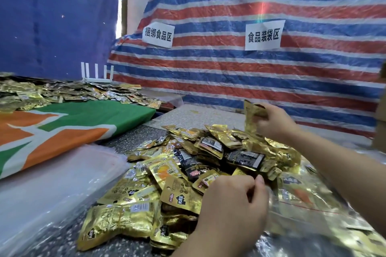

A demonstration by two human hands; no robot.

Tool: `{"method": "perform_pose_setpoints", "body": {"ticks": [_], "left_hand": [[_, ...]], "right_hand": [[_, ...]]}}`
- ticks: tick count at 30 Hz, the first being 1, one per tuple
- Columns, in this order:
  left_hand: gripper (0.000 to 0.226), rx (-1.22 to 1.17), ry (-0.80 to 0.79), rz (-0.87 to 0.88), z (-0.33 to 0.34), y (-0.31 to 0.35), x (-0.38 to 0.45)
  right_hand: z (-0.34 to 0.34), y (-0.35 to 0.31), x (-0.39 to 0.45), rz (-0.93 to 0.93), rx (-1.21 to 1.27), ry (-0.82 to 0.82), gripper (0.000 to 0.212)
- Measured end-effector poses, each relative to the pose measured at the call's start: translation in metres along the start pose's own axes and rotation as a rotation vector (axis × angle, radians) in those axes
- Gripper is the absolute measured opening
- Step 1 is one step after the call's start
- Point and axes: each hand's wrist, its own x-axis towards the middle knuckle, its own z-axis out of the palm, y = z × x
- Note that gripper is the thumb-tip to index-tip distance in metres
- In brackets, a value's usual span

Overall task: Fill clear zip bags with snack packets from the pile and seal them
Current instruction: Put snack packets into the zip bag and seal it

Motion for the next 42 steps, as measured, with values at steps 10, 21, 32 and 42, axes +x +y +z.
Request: {"method": "perform_pose_setpoints", "body": {"ticks": [10,21,32,42], "left_hand": [[0.050,-0.058,0.089,0.008,-0.005,0.006,0.003],[0.048,-0.141,0.135,0.032,-0.010,0.010,0.006],[0.046,-0.161,0.172,0.042,-0.011,0.014,0.007],[0.049,-0.195,0.164,0.057,-0.010,0.013,0.007]], "right_hand": [[-0.078,-0.037,-0.090,0.484,1.167,0.103,0.029],[-0.105,-0.049,-0.138,0.440,1.324,-0.127,0.032],[-0.096,-0.044,-0.140,0.135,0.903,-0.201,0.039],[-0.088,-0.047,-0.146,0.080,0.700,-0.355,0.036]]}}
